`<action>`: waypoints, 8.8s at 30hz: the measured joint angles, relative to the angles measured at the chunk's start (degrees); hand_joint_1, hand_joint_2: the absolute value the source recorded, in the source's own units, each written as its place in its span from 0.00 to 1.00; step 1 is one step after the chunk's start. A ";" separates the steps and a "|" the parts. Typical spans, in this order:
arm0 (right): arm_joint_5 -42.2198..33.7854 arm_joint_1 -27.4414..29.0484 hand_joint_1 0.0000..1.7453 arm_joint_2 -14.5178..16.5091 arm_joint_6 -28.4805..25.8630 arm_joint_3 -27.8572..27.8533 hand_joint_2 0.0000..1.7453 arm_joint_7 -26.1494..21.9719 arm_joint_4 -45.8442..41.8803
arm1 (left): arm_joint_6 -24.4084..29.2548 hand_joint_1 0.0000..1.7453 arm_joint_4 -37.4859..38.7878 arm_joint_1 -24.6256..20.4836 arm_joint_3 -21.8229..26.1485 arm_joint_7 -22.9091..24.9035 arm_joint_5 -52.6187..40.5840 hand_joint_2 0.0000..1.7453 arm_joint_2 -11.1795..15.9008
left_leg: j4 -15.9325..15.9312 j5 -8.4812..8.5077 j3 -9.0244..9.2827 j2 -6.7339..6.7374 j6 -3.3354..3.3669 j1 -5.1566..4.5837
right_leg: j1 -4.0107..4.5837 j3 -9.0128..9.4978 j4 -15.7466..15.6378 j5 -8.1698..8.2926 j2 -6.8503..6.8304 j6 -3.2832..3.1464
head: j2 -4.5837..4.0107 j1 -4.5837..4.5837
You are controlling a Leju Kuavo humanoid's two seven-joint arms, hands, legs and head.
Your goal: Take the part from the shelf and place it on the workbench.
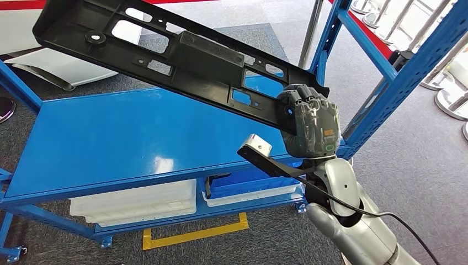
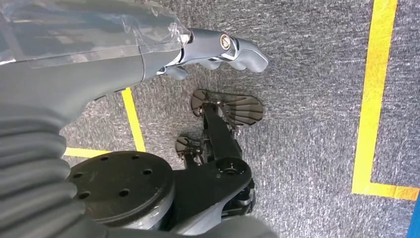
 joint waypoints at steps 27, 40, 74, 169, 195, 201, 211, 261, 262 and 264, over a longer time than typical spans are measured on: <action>-4.75 0.01 1.00 -0.40 -0.52 0.23 1.00 0.23 -0.90 | 0.83 0.00 0.00 0.03 0.00 1.21 1.24 1.00 0.00 | 0.08 -0.05 -0.08 0.00 0.07 -0.50 | -0.30 -0.04 -0.03 0.02 -0.05 0.06 | 0.00 -0.02; -4.90 0.11 1.00 -0.88 -0.59 0.40 1.00 0.25 -1.31 | 0.65 0.00 0.00 0.05 0.00 1.21 1.16 1.00 0.00 | -0.62 0.11 0.14 0.29 1.24 0.27 | -1.11 -7.51 11.54 -1.85 -0.13 1.38 | 0.00 1.19; -8.20 0.04 1.00 -1.99 -1.46 0.91 1.00 -0.19 -0.20 | 0.67 0.00 0.00 -0.66 0.00 1.47 0.65 1.00 0.13 | -0.62 2.39 -2.48 0.77 0.47 -0.35 | 0.22 -1.90 2.04 1.12 -0.21 -0.19 | 0.00 -0.18; -11.34 1.00 1.00 -3.92 -1.04 0.90 1.00 2.93 -0.07 | 0.15 0.00 -0.02 -1.57 -0.04 1.83 -1.33 1.00 0.98 | -0.10 -3.33 3.68 5.16 -2.32 0.64 | -0.40 -8.48 3.04 5.65 -1.30 -0.48 | 0.00 0.23; -11.24 0.08 1.00 -3.76 -1.06 0.92 1.00 2.31 -0.07 | 0.14 0.00 -0.04 -1.18 -0.13 1.42 -1.35 1.00 1.10 | -0.64 -2.55 3.21 3.93 -0.51 0.48 | -0.77 -9.46 5.38 5.67 -2.63 1.49 | 0.00 0.66; -11.14 -0.18 1.00 -3.72 -1.03 0.91 1.00 2.54 -0.05 | 0.14 0.00 -0.04 -1.33 -0.15 1.46 -1.30 1.00 1.18 | 1.81 -4.84 2.73 4.00 -2.43 0.45 | -0.49 -8.93 2.97 6.06 -1.17 -1.19 | 0.00 -0.07; -11.11 -0.67 1.00 -3.20 -1.05 0.93 1.00 2.13 0.64 | 0.14 0.00 -0.03 -1.13 -0.15 1.43 -1.43 1.00 1.37 | 1.98 -2.71 1.64 -2.17 -0.88 0.13 | 0.09 -8.99 3.14 6.37 3.90 -1.81 | 0.00 -2.72; -11.88 -1.38 1.00 -2.70 -1.59 1.02 1.00 1.31 2.30 | 0.07 0.00 -0.07 -1.19 -0.17 1.67 -1.54 1.00 1.68 | 0.26 -2.99 2.56 4.82 -1.32 -0.32 | 0.06 -8.94 3.11 5.98 -0.92 -1.48 | 0.00 0.11; -11.84 -1.45 1.00 -2.68 -1.63 1.02 1.00 1.27 2.30 | 0.07 0.00 -0.07 -1.23 -0.17 1.67 -1.56 1.00 1.68 | 1.62 -4.03 2.10 4.00 -1.62 -0.18 | -0.03 -8.93 2.96 6.12 -0.57 -1.82 | 0.00 -0.08; -11.76 -1.56 1.00 -2.66 -1.69 1.02 1.00 1.21 2.30 | 0.07 0.00 -0.07 -1.19 -0.17 1.67 -1.66 1.00 1.68 | 7.75 -7.64 -0.41 1.97 -2.03 0.02 | -0.08 -8.92 2.84 6.26 0.13 -2.25 | 0.00 -0.65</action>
